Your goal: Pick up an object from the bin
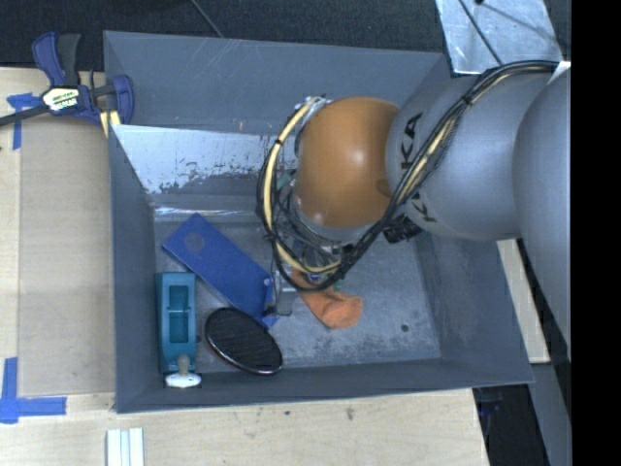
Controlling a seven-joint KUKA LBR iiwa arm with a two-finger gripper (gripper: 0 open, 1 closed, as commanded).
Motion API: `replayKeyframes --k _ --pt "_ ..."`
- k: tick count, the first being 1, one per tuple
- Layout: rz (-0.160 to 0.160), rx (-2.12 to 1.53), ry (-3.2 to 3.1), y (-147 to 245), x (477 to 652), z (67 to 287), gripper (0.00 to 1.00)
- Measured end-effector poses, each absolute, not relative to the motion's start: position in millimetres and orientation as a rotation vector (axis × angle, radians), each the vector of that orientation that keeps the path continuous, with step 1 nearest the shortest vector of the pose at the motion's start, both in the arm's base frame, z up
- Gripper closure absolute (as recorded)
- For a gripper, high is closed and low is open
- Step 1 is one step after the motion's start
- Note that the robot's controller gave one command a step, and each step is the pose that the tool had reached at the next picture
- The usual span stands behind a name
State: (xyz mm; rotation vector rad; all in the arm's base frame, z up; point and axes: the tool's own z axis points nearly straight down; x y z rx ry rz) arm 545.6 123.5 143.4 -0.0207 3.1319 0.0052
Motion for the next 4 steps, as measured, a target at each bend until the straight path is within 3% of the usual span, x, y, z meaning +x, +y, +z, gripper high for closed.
replayKeyframes --k 1,2,3,4 --pt "-0.005 0.001 3.143 111.2 549.3 114.8 0.0" --pt "0.003 0.062 3.139 83.3 544.8 112.2 0.0" --pt "-0.001 -0.022 3.139 56.9 542.5 87.8 0.0" --pt "-0.001 -0.032 3.14 53.5 540.7 82.7 0.0"
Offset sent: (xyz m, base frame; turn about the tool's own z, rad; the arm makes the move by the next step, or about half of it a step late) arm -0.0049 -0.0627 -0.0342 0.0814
